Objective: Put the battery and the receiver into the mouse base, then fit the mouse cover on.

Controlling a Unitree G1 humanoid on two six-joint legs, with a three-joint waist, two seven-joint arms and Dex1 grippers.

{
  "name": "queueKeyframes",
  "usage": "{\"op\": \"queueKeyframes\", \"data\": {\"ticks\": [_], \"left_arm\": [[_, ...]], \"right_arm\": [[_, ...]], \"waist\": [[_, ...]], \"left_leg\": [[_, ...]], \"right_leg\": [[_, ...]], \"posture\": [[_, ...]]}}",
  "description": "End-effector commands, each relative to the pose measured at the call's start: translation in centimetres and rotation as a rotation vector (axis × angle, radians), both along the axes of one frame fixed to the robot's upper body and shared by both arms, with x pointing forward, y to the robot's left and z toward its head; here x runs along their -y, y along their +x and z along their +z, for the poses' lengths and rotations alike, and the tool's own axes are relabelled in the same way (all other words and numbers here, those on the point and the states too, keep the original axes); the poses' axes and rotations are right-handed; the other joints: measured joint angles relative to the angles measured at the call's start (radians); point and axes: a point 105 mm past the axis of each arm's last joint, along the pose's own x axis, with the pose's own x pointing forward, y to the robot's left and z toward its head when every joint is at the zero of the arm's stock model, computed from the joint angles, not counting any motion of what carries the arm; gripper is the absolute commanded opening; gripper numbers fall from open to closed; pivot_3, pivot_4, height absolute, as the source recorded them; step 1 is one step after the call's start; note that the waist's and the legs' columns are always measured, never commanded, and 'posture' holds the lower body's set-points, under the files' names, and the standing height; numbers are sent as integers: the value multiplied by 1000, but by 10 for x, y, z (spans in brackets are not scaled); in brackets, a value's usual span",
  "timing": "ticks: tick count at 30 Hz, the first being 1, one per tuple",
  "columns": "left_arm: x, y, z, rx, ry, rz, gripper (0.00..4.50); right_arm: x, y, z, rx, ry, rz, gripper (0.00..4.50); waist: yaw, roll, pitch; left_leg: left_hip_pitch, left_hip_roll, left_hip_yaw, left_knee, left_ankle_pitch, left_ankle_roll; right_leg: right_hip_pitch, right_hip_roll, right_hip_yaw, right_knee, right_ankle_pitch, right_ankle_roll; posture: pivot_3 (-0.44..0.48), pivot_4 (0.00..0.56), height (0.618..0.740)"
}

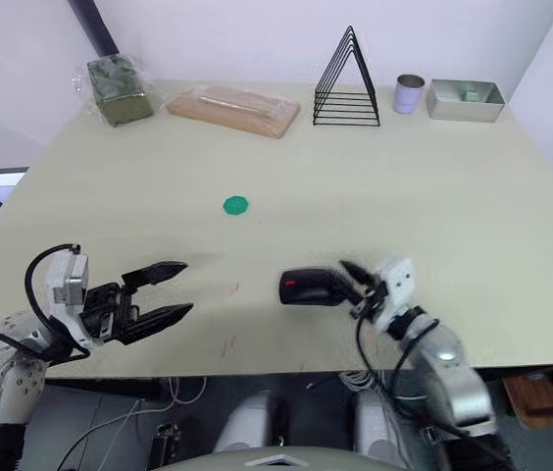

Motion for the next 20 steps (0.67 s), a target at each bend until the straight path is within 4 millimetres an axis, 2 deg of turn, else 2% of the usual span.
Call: {"op": "queueKeyframes", "data": {"ticks": [1, 3, 7, 8, 13, 16, 20], "left_arm": [[-4, 12, -2, 8, 64, 130, 4500], [-7, 14, -6, -3, 78, 165, 4500], [-13, 11, -13, -40, 112, 201, 4500], [-16, 10, -15, -54, 118, 217, 4500], [-33, -2, -28, -131, 143, 274, 4500], [-36, -5, -32, -163, 144, 289, 4500], [-31, -6, -33, -193, 115, 264, 4500]], "right_arm": [[37, -15, 21, 5, -139, 12, 1586], [58, -22, 18, -28, -220, -6, 2130], [91, -41, 8, -113, -279, -53, 4234], [98, -46, 5, -128, -299, -62, 4378], [126, -63, 2, -159, -354, -120, 4378], [131, -66, 2, -164, -358, -127, 4378], [131, -65, 1, -165, -351, -125, 4378]], "waist": [[3, -1, -1], [12, -2, -1], [18, -4, -2], [18, -3, -2], [19, -3, -1], [22, -2, -1], [25, -1, 0]], "left_leg": [[0, 0, -1, -1, 0, 0], [-1, -1, -2, -2, 0, 0], [-2, -3, -2, -3, -1, 1], [-2, -3, -2, -3, -1, 1], [-1, 0, -1, -1, -1, 1], [0, 1, -1, -1, -1, 1], [-1, 1, -1, -1, -1, 1]], "right_leg": [[0, 1, -1, 0, 0, 0], [0, 0, -3, -2, -1, -1], [0, 1, -3, -3, -1, -1], [0, 2, -3, -3, -1, -1], [0, 1, -1, -3, -1, -1], [0, 1, -1, -3, -1, 0], [0, 1, -2, -3, -1, -1]], "posture": [[0, 150, 740], [0, 150, 740], [0, 150, 740], [0, 150, 740], [0, 150, 740], [0, 150, 740], [0, 150, 740]]}}
